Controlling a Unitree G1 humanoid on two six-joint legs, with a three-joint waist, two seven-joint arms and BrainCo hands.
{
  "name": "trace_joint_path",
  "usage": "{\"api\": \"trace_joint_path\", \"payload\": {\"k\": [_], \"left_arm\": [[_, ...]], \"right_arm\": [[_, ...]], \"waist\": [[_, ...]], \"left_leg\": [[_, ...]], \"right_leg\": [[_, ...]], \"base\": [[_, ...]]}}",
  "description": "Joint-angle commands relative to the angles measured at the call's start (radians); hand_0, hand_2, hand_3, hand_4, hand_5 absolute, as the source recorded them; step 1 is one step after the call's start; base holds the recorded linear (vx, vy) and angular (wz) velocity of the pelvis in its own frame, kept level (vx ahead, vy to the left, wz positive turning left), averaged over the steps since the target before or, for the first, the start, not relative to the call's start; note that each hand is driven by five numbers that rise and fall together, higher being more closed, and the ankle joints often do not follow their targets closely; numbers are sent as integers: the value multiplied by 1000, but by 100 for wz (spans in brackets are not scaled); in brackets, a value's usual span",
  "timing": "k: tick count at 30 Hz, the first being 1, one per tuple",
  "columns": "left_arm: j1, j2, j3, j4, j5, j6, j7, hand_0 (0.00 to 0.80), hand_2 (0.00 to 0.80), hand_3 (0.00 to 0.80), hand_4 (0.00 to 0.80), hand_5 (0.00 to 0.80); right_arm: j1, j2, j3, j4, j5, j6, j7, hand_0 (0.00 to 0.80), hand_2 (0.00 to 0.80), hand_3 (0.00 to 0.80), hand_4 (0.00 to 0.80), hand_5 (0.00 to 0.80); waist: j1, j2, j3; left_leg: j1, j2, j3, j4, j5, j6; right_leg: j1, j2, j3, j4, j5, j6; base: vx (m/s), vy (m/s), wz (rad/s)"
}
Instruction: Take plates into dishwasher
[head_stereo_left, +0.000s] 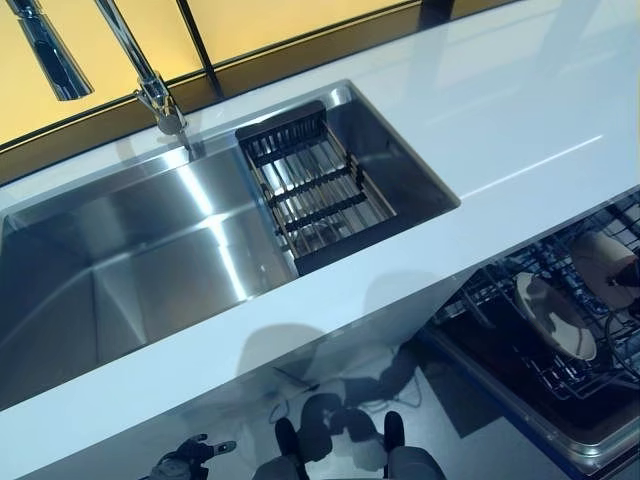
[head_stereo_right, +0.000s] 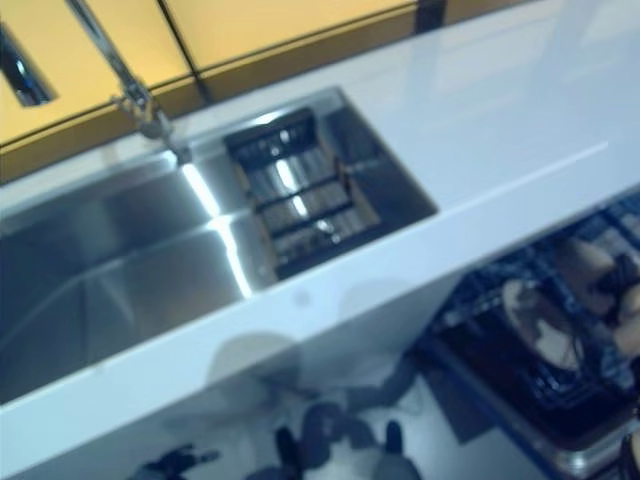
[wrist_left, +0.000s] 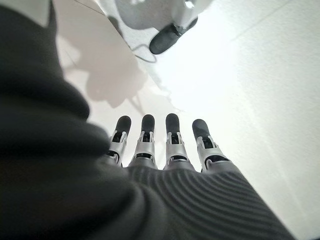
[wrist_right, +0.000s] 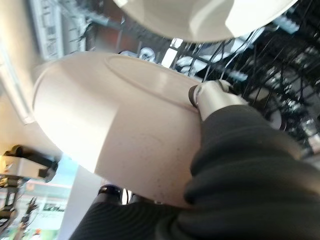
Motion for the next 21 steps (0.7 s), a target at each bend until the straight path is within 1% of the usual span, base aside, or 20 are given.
{"api": "trace_joint_path", "payload": {"k": [1, 4, 11, 21], "left_arm": [[-61, 58, -54, 0, -12, -24, -12, 0, 0, 0, 0, 0], [-70, 59, -61, -4, -12, -25, -16, 0, 0, 0, 0, 0], [-79, 63, -67, -16, -15, -31, -21, 0, 0, 0, 0, 0], [-96, 64, -75, -24, -7, -18, -24, 0, 0, 0, 0, 0]], "right_arm": [[-117, 4, 40, 37, -63, 15, -45, 800, 800, 800, 800, 800], [-120, 8, 53, 51, -89, 13, -40, 800, 800, 800, 800, 800], [-111, 29, 57, 107, -89, 21, -51, 800, 800, 800, 800, 800], [-66, 66, 36, 180, -85, 20, -52, 800, 800, 800, 800, 800]], "waist": [[21, -61, 25], [20, -50, 33], [19, -30, 47], [16, -17, 53]], "left_leg": [[41, -11, -14, -3, -41, -22], [35, -17, -17, -3, -40, -22], [27, -26, -23, -3, -39, -20], [30, -32, -26, -3, -41, -16]], "right_leg": [[-37, -24, -7, -1, 25, 46], [-42, -27, -7, -1, 27, 47], [-53, -31, -2, -1, 30, 47], [-52, -36, 4, -1, 31, 50]], "base": [[-36, 5, 1], [-37, 4, 2], [-37, 7, 1], [-19, -2, 4]]}}
